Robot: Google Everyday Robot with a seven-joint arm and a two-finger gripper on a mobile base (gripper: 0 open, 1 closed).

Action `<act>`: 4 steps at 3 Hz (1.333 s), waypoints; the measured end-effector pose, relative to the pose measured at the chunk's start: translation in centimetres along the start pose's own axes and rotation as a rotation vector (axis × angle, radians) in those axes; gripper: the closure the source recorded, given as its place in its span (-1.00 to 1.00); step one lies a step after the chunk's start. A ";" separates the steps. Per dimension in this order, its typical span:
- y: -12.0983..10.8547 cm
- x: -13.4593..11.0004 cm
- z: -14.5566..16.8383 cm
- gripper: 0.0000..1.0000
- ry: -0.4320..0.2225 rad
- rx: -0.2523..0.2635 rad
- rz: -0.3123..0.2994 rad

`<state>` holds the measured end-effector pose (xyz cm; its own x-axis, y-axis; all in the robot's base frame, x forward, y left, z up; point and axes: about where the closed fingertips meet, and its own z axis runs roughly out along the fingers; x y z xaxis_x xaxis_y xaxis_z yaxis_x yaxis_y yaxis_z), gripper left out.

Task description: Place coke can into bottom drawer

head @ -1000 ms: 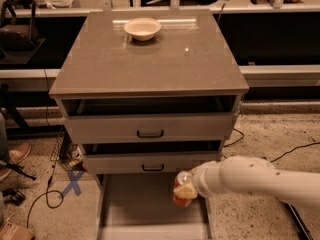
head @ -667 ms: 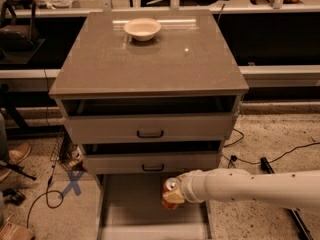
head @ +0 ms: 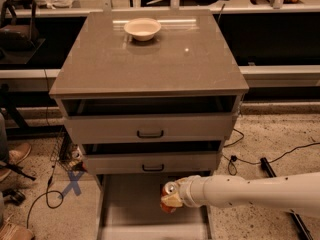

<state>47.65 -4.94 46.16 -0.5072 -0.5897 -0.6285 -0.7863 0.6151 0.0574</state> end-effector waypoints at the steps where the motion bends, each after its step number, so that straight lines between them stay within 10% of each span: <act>1: -0.5 0.7 2.7 1.00 -0.030 -0.007 -0.068; 2: -3.1 0.7 8.4 1.00 -0.154 0.001 -0.247; 4: -4.2 2.0 13.8 1.00 -0.247 -0.049 -0.350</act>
Offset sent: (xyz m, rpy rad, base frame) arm 0.0629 0.0291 -0.1558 0.1077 -0.2692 0.2592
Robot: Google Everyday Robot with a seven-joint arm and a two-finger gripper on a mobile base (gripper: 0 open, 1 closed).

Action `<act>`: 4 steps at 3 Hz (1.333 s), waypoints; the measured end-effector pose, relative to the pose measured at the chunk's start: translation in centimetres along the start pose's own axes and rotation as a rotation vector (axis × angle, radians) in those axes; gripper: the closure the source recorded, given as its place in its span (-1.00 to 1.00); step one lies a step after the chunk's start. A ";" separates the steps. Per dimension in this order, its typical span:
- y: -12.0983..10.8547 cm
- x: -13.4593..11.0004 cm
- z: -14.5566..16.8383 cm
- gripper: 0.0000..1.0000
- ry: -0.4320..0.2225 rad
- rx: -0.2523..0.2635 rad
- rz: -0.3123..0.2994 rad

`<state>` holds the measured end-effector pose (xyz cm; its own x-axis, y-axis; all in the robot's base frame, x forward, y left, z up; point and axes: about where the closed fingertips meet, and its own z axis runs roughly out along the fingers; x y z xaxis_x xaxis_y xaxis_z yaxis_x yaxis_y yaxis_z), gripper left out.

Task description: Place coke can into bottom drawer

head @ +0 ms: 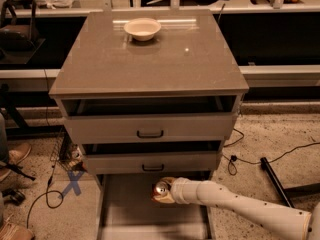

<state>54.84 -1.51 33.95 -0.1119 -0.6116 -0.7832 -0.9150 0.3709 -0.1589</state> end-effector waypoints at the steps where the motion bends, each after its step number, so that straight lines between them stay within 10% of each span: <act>1: 0.0 0.1 0.0 1.00 0.000 0.002 0.000; 4: 1.7 7.0 6.5 1.00 0.066 -0.148 -0.134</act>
Offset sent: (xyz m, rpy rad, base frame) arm 0.0082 -0.0035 -0.0662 -0.1082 0.0044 0.1553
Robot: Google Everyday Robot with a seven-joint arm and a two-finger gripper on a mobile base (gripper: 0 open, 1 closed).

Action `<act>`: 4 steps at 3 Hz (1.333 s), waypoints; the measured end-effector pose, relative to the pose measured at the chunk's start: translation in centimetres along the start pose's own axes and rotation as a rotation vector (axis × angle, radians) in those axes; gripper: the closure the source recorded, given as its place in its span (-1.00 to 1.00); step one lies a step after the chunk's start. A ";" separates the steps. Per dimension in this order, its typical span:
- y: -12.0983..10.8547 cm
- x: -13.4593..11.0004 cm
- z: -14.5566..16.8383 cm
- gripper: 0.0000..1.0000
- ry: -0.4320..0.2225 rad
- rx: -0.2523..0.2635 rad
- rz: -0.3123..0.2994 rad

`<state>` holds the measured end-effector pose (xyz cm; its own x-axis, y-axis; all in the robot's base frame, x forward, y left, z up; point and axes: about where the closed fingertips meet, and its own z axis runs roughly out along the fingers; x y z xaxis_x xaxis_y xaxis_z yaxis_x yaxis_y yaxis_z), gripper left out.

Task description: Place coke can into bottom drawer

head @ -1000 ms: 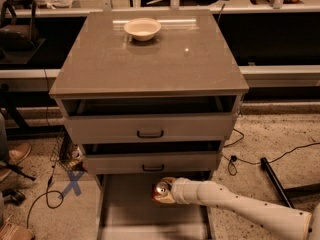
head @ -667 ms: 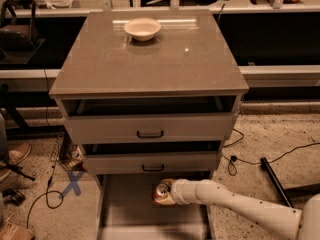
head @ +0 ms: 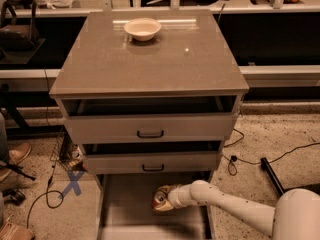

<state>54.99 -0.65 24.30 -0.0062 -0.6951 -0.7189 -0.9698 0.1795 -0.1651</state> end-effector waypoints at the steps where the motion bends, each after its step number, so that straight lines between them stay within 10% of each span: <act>1: 0.9 1.8 2.4 1.00 0.036 -0.032 -0.020; 3: 2.6 3.4 5.6 0.96 0.105 -0.060 -0.052; 4: 2.6 3.4 5.6 0.52 0.105 -0.060 -0.052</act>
Offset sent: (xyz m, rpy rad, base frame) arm -0.0087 0.0198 -0.0801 -0.1454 0.0211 0.0548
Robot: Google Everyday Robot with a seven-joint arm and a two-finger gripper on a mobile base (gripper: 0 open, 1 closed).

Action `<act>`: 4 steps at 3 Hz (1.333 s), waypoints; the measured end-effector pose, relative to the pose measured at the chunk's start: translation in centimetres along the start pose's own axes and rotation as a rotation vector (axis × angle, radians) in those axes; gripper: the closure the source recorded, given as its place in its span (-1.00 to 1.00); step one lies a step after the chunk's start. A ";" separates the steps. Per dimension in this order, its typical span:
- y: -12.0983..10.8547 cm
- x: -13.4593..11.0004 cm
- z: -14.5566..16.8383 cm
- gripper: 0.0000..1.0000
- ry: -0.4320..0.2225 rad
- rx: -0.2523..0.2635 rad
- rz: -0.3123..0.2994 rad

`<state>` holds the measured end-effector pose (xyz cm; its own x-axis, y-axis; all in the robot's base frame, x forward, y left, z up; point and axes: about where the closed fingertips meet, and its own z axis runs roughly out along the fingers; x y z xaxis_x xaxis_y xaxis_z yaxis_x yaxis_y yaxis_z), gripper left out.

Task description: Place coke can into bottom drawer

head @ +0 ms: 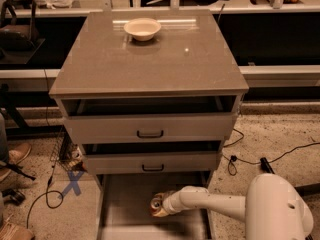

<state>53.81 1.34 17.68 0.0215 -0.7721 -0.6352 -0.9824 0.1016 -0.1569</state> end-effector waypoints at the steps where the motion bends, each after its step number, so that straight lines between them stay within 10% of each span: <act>1: 0.2 0.1 0.4 -0.10 0.006 -0.011 0.003; 3: 0.3 0.3 0.4 -0.98 0.019 -0.017 0.003; 4: 0.2 0.8 0.0 -1.00 0.035 -0.012 0.007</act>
Offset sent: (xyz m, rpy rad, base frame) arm -0.0031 0.0021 -0.0108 -0.0288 0.0287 0.0092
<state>53.62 0.77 17.14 0.0081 -0.7927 -0.6096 -0.9847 0.0999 -0.1429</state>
